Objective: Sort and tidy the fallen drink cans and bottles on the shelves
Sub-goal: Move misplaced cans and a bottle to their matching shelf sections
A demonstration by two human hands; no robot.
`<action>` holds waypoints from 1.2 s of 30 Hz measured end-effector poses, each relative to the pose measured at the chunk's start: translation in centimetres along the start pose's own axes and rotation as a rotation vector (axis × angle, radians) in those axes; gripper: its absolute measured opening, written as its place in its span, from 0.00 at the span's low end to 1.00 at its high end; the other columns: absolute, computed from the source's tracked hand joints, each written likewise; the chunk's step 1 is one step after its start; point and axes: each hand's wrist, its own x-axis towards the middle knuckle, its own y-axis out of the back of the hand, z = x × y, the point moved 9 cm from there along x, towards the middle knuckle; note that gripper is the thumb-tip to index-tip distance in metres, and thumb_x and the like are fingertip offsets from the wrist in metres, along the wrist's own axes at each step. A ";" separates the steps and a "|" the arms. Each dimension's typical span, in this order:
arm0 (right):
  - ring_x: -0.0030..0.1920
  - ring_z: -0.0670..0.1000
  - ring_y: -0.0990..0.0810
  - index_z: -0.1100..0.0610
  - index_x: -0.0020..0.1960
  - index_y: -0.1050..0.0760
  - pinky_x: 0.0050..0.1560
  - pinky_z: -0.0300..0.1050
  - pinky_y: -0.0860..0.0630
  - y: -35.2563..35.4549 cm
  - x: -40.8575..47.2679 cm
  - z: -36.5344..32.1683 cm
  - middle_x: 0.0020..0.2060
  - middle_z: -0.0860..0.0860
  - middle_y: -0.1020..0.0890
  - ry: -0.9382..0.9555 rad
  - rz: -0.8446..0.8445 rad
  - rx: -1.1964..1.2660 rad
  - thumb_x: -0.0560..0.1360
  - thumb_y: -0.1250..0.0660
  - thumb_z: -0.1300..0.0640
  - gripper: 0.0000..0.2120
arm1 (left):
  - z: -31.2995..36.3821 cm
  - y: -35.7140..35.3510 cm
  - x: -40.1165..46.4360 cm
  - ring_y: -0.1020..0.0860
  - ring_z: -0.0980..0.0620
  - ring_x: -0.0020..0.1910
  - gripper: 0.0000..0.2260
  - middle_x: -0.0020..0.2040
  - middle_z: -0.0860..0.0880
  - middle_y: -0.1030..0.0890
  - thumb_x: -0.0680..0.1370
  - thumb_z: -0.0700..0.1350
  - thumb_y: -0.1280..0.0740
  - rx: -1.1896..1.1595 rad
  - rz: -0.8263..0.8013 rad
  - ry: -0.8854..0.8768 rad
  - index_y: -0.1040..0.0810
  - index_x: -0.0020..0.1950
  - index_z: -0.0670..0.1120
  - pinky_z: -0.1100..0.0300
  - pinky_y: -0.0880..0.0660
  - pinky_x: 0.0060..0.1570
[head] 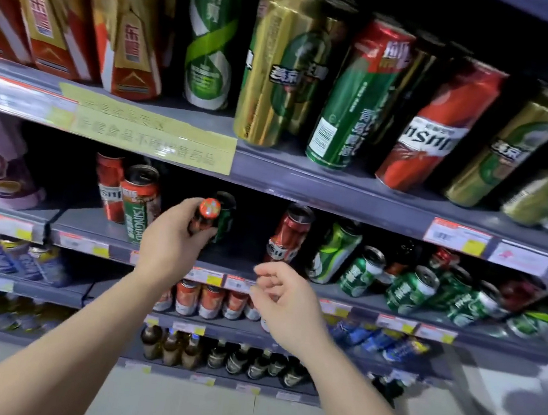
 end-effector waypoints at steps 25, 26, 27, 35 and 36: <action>0.44 0.37 0.18 0.48 0.51 0.28 0.46 0.35 0.23 23.0 -10.2 19.7 0.44 0.44 0.18 -0.165 0.570 0.391 0.64 0.22 0.63 0.23 | 26.2 -25.1 -12.3 0.28 0.64 0.65 0.30 0.65 0.60 0.25 0.67 0.72 0.34 -0.408 -0.696 -0.443 0.30 0.66 0.62 0.63 0.32 0.66; 0.46 0.39 0.18 0.48 0.52 0.27 0.47 0.37 0.23 25.4 -10.9 21.4 0.44 0.42 0.17 -0.198 0.601 0.310 0.63 0.20 0.60 0.23 | 26.8 -27.1 -12.2 0.28 0.62 0.65 0.30 0.65 0.58 0.24 0.68 0.71 0.35 -0.411 -0.685 -0.408 0.28 0.66 0.60 0.59 0.31 0.66; 0.47 0.43 0.18 0.49 0.53 0.26 0.49 0.41 0.22 27.7 -11.4 23.1 0.44 0.41 0.17 -0.228 0.631 0.267 0.62 0.20 0.57 0.23 | 27.5 -29.2 -11.9 0.27 0.60 0.64 0.29 0.64 0.57 0.24 0.69 0.69 0.35 -0.396 -0.655 -0.383 0.27 0.66 0.56 0.55 0.29 0.65; 0.45 0.44 0.16 0.50 0.52 0.25 0.55 0.53 0.21 42.1 -14.6 35.0 0.43 0.45 0.15 -0.294 0.739 0.316 0.58 0.20 0.49 0.25 | 37.2 -42.2 -10.0 0.25 0.43 0.63 0.30 0.63 0.42 0.22 0.70 0.50 0.24 -0.082 -0.518 -0.288 0.27 0.68 0.42 0.52 0.29 0.62; 0.46 0.45 0.16 0.50 0.52 0.25 0.55 0.54 0.21 43.2 -14.6 35.8 0.43 0.45 0.15 -0.295 0.748 0.324 0.57 0.21 0.46 0.27 | 38.5 -43.4 -9.4 0.24 0.41 0.61 0.30 0.61 0.42 0.21 0.70 0.52 0.24 -0.023 -0.502 -0.291 0.28 0.68 0.42 0.53 0.29 0.59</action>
